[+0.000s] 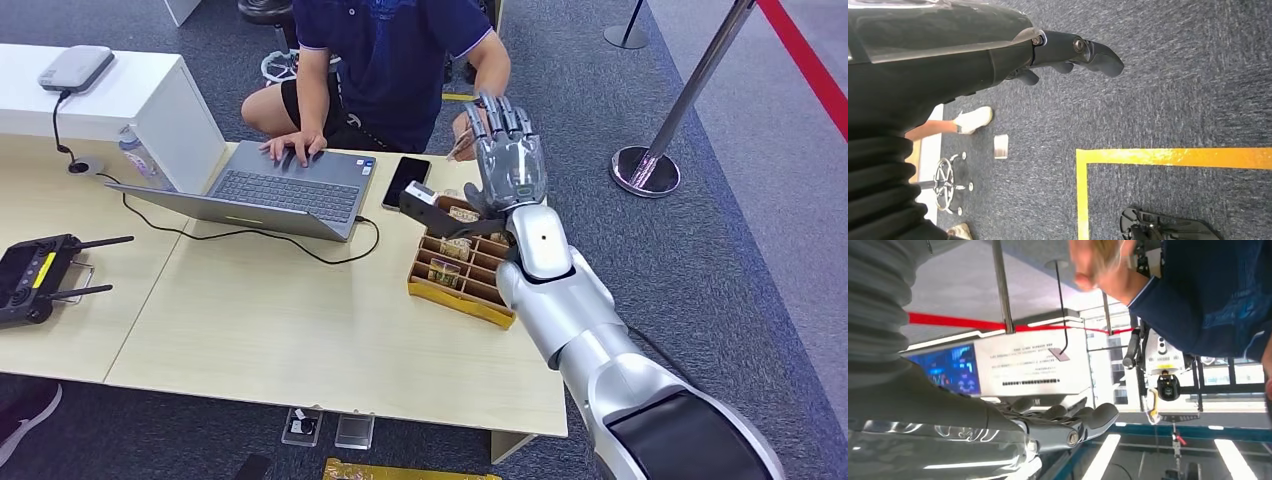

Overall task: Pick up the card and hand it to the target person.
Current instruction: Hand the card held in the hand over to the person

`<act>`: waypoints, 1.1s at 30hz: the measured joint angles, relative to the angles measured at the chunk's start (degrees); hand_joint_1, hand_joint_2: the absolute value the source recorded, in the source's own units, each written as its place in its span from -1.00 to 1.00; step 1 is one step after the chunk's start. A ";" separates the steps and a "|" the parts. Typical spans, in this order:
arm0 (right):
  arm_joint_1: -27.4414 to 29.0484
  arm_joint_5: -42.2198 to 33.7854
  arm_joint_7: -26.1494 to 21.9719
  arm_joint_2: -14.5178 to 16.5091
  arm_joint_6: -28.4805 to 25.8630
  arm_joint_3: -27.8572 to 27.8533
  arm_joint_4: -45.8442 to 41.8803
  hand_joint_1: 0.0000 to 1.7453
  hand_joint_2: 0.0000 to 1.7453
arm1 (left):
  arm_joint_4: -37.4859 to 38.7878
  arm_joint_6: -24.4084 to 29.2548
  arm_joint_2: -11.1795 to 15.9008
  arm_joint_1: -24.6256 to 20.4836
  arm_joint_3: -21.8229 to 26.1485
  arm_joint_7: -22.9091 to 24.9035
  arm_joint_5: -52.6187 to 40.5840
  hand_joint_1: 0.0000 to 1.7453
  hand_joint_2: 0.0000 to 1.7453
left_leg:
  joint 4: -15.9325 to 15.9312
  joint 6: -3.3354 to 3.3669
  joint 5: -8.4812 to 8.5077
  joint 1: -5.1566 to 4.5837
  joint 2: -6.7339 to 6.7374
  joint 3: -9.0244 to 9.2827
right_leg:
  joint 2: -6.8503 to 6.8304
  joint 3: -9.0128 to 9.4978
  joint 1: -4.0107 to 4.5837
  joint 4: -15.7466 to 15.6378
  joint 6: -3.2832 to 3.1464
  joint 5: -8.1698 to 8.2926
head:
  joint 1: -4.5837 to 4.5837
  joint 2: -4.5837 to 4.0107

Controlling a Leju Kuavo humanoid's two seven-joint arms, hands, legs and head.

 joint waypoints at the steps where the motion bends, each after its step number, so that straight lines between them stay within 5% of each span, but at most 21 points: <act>1: -0.01 -1.80 -1.30 -0.48 -0.13 -1.21 -0.44 -1.00 1.00 | 0.00 0.01 0.05 0.12 0.04 -0.01 0.10 -1.00 -1.00 | 0.01 0.00 0.00 0.00 0.00 0.00 | 0.00 0.00 0.00 0.00 0.00 0.00 | 0.00 0.00; 8: 0.67 -18.36 -11.78 -5.74 1.32 -13.24 -4.92 -1.00 1.00 | 0.00 0.14 0.25 1.58 1.04 -1.74 1.50 -1.00 -1.00 | 0.08 0.01 -0.01 0.00 -0.02 -0.02 | -0.02 0.00 -0.01 -0.04 0.03 0.02 | 0.07 0.00; 15: 5.15 -42.18 -20.74 -13.90 11.87 -31.27 -7.23 -1.00 1.00 | 0.00 0.03 0.38 2.65 1.86 -2.58 1.90 -1.00 -1.00 | 0.13 0.05 -0.03 -0.01 -0.14 -0.10 | -0.12 0.00 -0.01 -0.10 0.06 0.03 | 0.02 0.00; 20: 11.03 -52.26 -24.39 -19.68 17.23 -43.93 -5.24 -1.00 1.00 | 0.00 -0.19 0.38 2.73 1.93 -2.69 1.80 -1.00 -1.00 | 0.13 0.10 -0.08 -0.01 -0.15 -0.13 | -0.12 -0.01 -0.01 -0.12 0.06 0.03 | 0.12 0.00; 32: 29.05 -61.89 -20.11 -24.67 18.75 -62.78 3.67 -1.00 1.00 | 0.00 0.07 0.40 2.76 2.81 -3.24 1.89 -1.00 -1.00 | 0.01 0.11 -0.10 0.00 -0.15 -0.16 | -0.12 -0.07 0.00 -0.13 0.09 -0.03 | -0.02 0.00; 33: 30.58 -61.86 -18.86 -24.70 18.51 -63.58 4.25 -1.00 0.50 | 0.00 0.16 0.40 2.76 2.82 -3.22 1.87 -1.00 -1.00 | 0.00 0.10 -0.10 0.00 -0.15 -0.16 | -0.11 -0.07 0.00 -0.13 0.09 -0.03 | -0.03 0.00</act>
